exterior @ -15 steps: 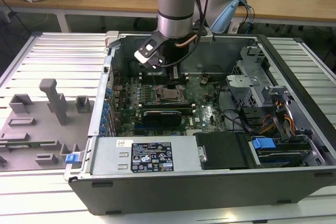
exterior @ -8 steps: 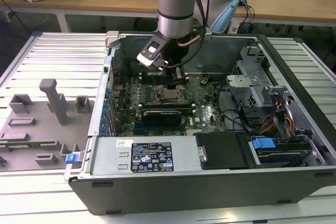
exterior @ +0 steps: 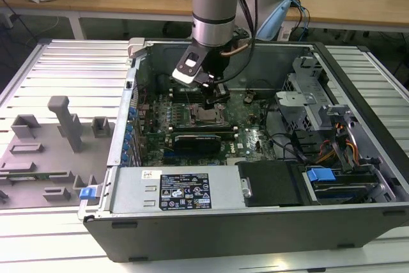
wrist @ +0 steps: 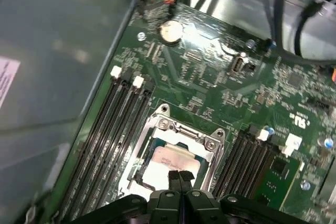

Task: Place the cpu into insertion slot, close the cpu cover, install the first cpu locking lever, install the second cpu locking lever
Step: 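Close the cpu cover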

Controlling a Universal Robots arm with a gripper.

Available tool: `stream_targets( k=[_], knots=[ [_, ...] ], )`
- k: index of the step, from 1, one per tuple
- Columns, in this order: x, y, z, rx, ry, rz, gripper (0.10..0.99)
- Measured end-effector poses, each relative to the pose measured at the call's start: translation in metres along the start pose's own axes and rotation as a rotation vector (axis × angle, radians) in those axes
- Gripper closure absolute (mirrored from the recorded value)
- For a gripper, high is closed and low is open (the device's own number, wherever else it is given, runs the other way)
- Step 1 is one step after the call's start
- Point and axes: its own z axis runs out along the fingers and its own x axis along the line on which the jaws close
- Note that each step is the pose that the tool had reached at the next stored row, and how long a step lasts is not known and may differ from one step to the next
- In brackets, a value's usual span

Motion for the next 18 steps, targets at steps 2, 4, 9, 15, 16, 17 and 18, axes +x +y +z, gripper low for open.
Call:
stream_targets(
  k=[2,4,9,15,16,17,18],
  knots=[
    [0.0,0.0,0.0001,0.0,-0.0001,-0.045,0.98],
    [0.0,0.0,0.0003,0.001,-0.0001,-0.124,0.98],
    [0.0,0.0,0.0005,0.001,0.0,-0.235,0.98],
    [0.0,0.0,0.0008,0.001,0.0004,-0.368,0.98],
    [0.0,0.0,0.0008,0.001,0.0005,-0.389,0.98],
    [0.0,0.0,0.0009,0.001,0.001,-0.428,0.98],
    [0.0,0.0,0.0009,0.001,0.0013,-0.458,0.98]
  ],
)
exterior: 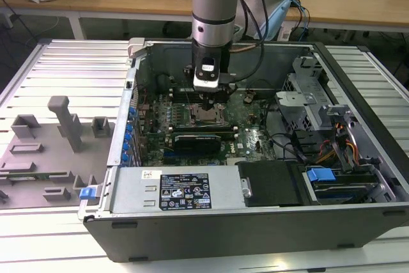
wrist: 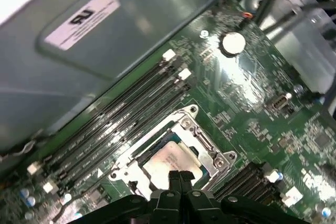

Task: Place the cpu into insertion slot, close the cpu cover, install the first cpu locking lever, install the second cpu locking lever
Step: 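Close the cpu cover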

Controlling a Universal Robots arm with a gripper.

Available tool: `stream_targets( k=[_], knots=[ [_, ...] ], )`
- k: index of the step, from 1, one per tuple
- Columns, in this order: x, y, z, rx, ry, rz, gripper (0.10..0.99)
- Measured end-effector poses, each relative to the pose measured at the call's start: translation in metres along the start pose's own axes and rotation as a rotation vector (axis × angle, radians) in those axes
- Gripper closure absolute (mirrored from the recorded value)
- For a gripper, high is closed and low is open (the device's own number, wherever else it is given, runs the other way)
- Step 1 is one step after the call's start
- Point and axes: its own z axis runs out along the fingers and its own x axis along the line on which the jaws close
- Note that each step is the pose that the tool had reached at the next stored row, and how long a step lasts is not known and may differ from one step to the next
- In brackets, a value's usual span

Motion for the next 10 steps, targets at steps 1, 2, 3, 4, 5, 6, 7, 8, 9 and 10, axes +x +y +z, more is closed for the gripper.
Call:
stream_targets(
  k=[1,2,3,4,5,6,7,8,9,10],
  knots=[
    [0.0,0.0,0.0,0.0,0.0002,-0.021,0.98],
    [0.0,0.0,0.0001,0.0,0.0004,-0.042,0.98],
    [0.0,0.0,0.0001,-0.001,0.0007,-0.075,0.98],
    [0.0,0.0,0.0001,-0.001,0.0009,-0.094,0.98],
    [0.0,0.0,0.0001,-0.001,0.0012,-0.129,0.98],
    [0.0,0.0,0.0001,-0.001,0.0014,-0.148,0.98],
    [0.0,0.0,0.0001,-0.001,0.0015,-0.168,0.98],
    [0.0,0.0,0.0001,-0.001,0.0016,-0.188,0.98],
    [0.0,0.0,0.0001,-0.001,0.0017,-0.206,0.98],
    [0.0,0.0,0.0001,0.0,0.0017,-0.236,0.98]
  ],
)
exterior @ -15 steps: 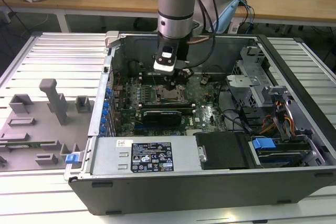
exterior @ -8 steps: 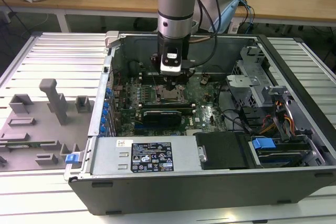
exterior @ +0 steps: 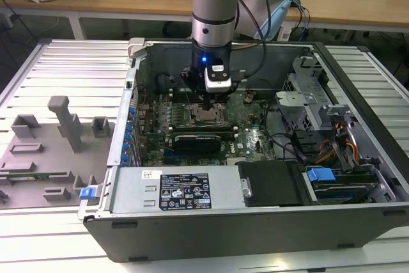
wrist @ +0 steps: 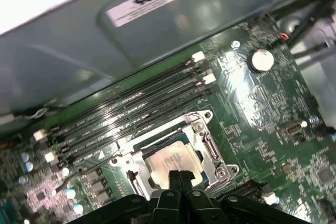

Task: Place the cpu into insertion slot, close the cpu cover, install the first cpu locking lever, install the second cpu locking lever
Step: 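Close the cpu cover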

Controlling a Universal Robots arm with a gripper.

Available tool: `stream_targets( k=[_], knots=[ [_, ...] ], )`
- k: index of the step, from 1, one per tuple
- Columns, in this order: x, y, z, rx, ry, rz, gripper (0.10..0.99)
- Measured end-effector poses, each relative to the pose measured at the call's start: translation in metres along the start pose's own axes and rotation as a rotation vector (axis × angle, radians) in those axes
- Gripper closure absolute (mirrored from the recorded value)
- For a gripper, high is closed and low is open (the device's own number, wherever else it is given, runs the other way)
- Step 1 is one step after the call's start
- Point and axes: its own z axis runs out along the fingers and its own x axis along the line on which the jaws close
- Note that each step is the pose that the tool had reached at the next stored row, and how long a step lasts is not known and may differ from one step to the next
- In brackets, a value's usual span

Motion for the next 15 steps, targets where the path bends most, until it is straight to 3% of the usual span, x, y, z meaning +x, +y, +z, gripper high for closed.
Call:
stream_targets(
  k=[11,15],
  knots=[
    [0.0,0.0,0.0004,-0.003,0.003,-0.265,0.98],
    [0.0,0.0,0.0009,-0.005,0.0046,-0.39,0.98]
  ],
)
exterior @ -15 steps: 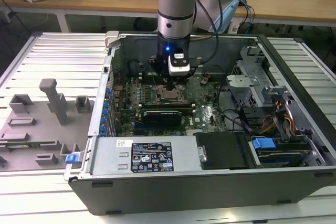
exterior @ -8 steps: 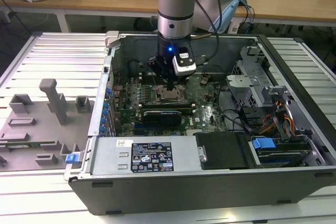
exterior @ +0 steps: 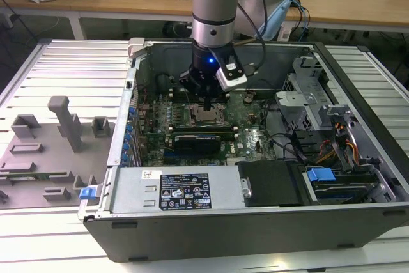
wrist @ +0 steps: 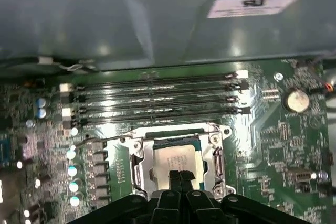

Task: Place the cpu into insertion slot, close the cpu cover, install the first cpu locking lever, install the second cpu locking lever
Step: 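Close the cpu cover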

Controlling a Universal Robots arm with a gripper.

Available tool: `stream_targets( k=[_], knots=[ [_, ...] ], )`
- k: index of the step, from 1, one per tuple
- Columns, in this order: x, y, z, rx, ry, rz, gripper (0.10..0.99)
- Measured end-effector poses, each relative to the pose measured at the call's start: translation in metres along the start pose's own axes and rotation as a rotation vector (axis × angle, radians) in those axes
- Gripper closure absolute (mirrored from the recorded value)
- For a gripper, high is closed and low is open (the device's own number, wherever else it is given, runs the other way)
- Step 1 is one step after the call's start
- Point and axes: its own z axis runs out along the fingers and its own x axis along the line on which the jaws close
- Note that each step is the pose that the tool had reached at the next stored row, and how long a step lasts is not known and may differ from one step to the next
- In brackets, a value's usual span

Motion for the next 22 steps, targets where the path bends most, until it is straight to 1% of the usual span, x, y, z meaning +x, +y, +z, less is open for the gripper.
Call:
stream_targets(
  k=[1,5,6,8,12,16,18,22],
  knots=[
    [0.0,0.0,0.0002,-0.001,0.0005,-0.042,0.98],
    [0.0,0.0,0.0006,-0.002,0.0015,-0.116,0.98],
    [0.0,0.0,0.0007,-0.002,0.0018,-0.142,0.98],
    [0.0,-0.0001,0.0009,-0.002,0.0022,-0.171,0.98],
    [0.0001,-0.0015,0.0019,-0.002,0.0024,-0.2,0.98],
    [0.0016,-0.005,0.0047,-0.002,-0.0003,-0.216,0.98],
    [0.0038,-0.0086,0.0074,-0.002,-0.0037,-0.224,0.98],
    [0.0089,-0.0092,0.0094,-0.002,-0.0044,-0.222,0.98]
  ],
)
